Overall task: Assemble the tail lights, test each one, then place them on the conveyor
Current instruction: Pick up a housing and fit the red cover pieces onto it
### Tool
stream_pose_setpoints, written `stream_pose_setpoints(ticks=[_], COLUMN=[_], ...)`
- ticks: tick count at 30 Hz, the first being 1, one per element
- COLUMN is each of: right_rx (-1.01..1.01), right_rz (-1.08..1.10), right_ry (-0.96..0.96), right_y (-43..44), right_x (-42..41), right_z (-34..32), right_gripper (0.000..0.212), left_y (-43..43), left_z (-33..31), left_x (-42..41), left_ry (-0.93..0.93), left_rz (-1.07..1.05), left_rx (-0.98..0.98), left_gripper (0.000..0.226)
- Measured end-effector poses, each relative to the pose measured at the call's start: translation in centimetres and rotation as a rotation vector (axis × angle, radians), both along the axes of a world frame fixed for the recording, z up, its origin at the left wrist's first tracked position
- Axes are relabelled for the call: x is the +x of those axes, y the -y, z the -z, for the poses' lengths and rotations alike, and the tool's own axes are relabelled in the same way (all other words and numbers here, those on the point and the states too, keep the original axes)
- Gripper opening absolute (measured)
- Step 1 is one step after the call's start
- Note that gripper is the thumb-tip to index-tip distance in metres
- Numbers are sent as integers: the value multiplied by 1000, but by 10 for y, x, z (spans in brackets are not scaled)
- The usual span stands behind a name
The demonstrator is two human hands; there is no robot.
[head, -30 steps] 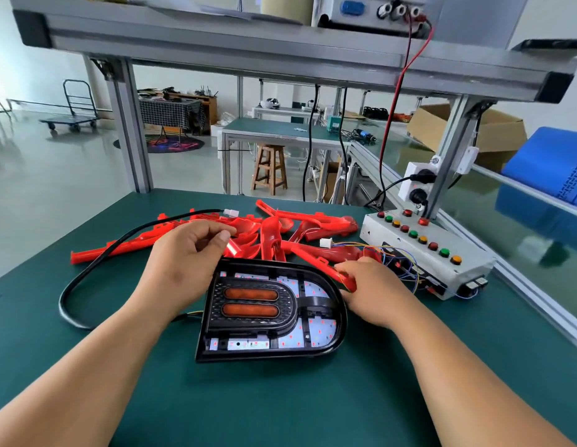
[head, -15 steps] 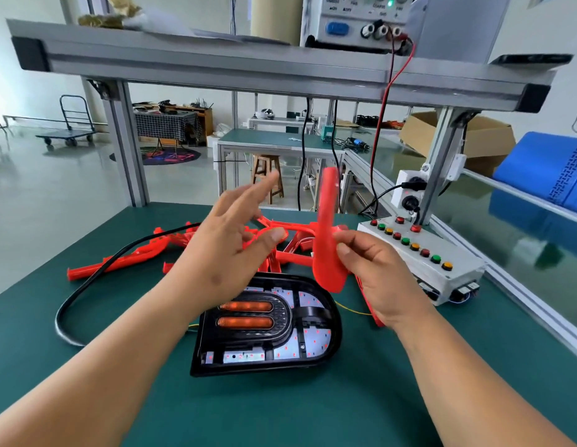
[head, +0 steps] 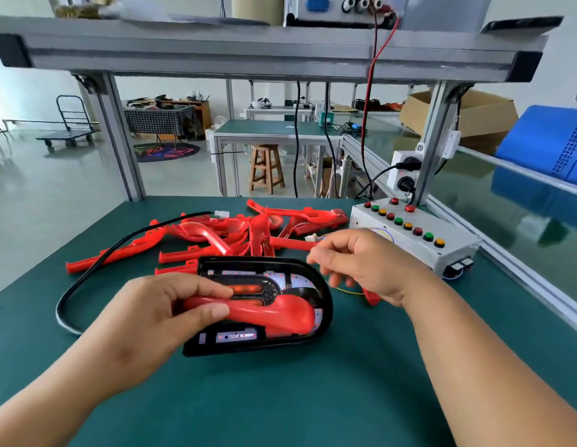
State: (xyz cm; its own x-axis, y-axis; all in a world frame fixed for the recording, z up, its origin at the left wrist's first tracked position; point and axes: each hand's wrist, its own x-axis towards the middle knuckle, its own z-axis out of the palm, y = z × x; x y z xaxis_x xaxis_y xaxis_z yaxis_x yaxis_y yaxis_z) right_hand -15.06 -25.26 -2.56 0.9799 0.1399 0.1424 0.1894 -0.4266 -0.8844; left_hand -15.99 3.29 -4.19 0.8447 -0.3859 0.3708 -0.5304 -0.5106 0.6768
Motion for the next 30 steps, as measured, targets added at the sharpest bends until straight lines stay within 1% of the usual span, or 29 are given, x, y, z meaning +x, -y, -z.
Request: stream_pose_setpoints(ticks=[2,4,5,7,10,13,16,18,22,24,26,27,28,29,30], right_rx=[-136,-213,-229,-244,-235,-247,-250,-241,-250,-239,-191,-178,-168,-156,-143], right_rz=[-4,-71,-105,-135,-160,-173,-172,-170,-136,-113,-85,-62,-35,-8,11], right_ry=[-97,-206,-236,-256,-286,-295,-286,-287,-286,-323,-373,-393,-411,-426,-435], right_y=[6,8,8,9,11,10,9,8,6,5,5,5,4,3,2], right_x=[-1,-2,-2,-2,0,2,3,3,3,4,3,3,3,2,2], right_z=[2,5,7,8,9,13,16,16,18,19,19,18,18,17,17], right_gripper=[21,27,29,32,32,33,35,36,40,46,53,59,69,81,92], left_y=[0,2,3,3,0,0,0,-2,-2,-4,-7,-8,-9,-8,-6], left_z=[3,5,7,10,15,21,24,26,30,32,33,35,37,36,35], left_x=[-3,-4,-4,-3,-4,-3,-1,-1,1,2,1,-1,-2,-4,-5], left_ry=[16,82,113,167,228,236,306,313,261,206,96,41,-27,-124,-242], left_rz=[-5,-3,-4,-6,25,45,45,58,54,37,17,6,-8,-23,-32], left_rx=[26,64,83,144,239,256,324,327,284,201,117,94,61,4,-95], left_gripper=[28,27,24,9,21,30,32,33,33,25,13,15,22,29,33])
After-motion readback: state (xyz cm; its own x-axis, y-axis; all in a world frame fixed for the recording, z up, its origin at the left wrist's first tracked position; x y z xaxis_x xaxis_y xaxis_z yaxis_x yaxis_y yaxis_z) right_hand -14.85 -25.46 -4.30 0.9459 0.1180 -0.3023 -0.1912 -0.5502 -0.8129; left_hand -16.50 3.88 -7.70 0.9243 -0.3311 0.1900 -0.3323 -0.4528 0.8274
